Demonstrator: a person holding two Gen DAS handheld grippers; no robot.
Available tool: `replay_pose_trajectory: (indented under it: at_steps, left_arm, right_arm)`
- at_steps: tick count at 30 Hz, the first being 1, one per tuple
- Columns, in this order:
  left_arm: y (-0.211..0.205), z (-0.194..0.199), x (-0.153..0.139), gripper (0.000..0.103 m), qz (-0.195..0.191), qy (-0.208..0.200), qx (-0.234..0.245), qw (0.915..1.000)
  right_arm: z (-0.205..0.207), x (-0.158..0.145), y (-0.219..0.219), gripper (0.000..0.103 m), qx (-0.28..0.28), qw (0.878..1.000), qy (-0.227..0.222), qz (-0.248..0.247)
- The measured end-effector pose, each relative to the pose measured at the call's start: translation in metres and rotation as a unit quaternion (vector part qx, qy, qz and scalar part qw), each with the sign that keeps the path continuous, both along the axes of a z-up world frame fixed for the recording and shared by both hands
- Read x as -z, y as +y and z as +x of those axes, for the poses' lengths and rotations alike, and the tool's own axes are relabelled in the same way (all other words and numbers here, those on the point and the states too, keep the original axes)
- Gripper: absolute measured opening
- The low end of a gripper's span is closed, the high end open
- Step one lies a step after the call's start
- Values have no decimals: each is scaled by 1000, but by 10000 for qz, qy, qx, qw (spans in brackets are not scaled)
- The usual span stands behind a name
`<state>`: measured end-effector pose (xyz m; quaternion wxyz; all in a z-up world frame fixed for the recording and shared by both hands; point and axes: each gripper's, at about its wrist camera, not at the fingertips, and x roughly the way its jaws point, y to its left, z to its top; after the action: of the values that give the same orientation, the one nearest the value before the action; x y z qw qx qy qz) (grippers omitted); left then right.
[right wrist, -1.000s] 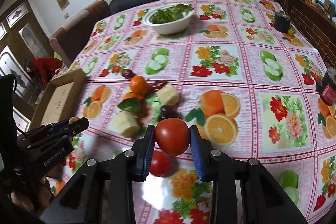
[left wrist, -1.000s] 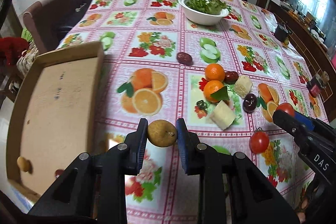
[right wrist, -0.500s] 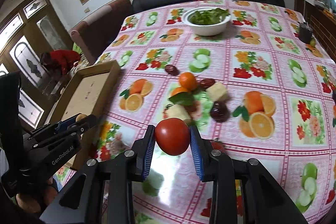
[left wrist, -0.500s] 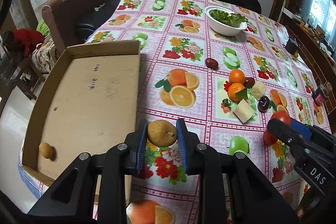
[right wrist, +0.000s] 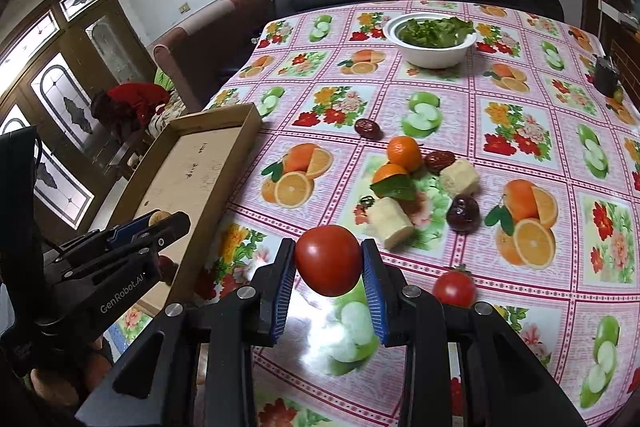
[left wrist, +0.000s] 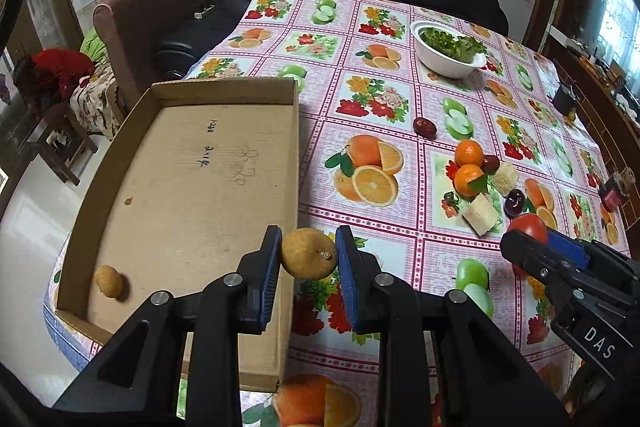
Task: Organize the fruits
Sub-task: 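Carry the brown fruit and red tomato in both tools over the box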
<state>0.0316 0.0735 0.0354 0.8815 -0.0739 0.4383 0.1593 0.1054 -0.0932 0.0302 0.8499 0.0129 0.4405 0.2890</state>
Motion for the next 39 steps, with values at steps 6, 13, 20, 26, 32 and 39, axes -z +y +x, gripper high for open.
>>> replay_pose_trajectory:
  at_steps: [6,13,20,26,32,39]
  left_arm:
    - [10,-6,-3,25,3,-54,-110,9999]
    - [22,-10,-4,25,-4,-64,-229,9997]
    - [35,-17,-4,25,14,-79,-354,9993]
    - [47,-22,-4,25,-12,-74,-480,9988]
    - [58,-27,-1,25,-36,-71,-572,9983]
    - [69,-31,0,25,-78,-83,-657,9978]
  right_arm:
    - [-2,-3,11,33,-95,9999,-24,42]
    - [-4,-8,24,33,-208,9997,-69,86]
    - [-8,-9,39,33,-354,9993,-58,97]
    - [-10,-11,52,33,-471,9988,-79,106]
    - [-11,-13,65,33,-576,9982,-99,108]
    - [-16,-15,80,33,-716,9973,-120,91]
